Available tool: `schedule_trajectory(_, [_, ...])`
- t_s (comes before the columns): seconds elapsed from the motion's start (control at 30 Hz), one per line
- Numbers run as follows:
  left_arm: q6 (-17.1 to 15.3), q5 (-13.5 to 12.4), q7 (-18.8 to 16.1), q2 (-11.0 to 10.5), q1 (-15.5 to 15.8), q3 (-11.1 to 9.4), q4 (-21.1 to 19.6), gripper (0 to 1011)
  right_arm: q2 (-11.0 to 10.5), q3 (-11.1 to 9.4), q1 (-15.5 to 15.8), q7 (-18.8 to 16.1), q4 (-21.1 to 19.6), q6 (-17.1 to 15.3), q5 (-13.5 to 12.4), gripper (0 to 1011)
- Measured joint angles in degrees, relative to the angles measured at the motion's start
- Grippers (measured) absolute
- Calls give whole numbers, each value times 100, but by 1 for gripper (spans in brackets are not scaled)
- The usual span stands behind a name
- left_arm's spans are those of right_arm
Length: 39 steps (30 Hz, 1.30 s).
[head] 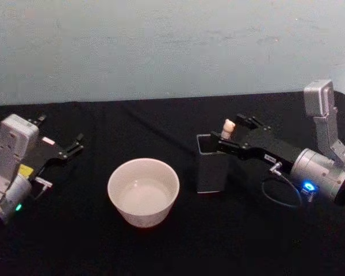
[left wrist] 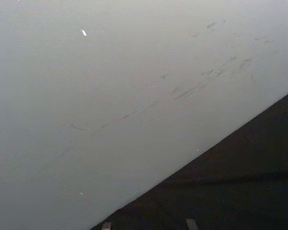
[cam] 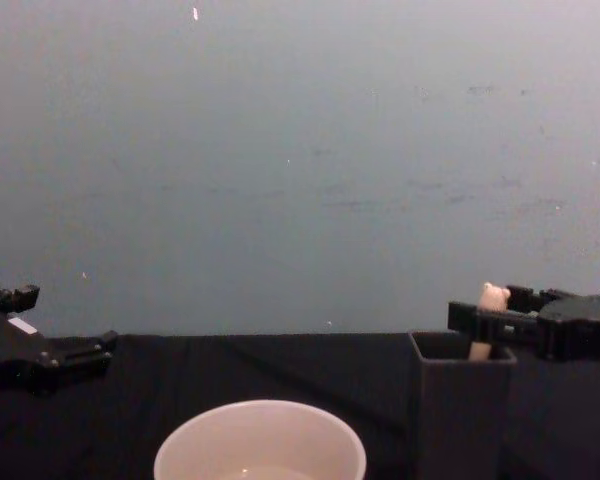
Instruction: Pick up the stirring spoon with one hand, stir inside the cup, then place it back in its original position.
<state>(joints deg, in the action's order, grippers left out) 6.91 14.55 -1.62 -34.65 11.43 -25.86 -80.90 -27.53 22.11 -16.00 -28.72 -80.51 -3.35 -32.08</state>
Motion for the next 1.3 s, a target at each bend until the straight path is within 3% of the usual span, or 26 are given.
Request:
schedule_trajectory(1.0, [0,0,0,0,0,0,0,1001,-4,-1,4,15,-8,-5,15,1000])
schedule_trajectory(1.3, [0,0,0,0,-1,0,0,1001,-3,-1,5,15,-8,-2,15,814])
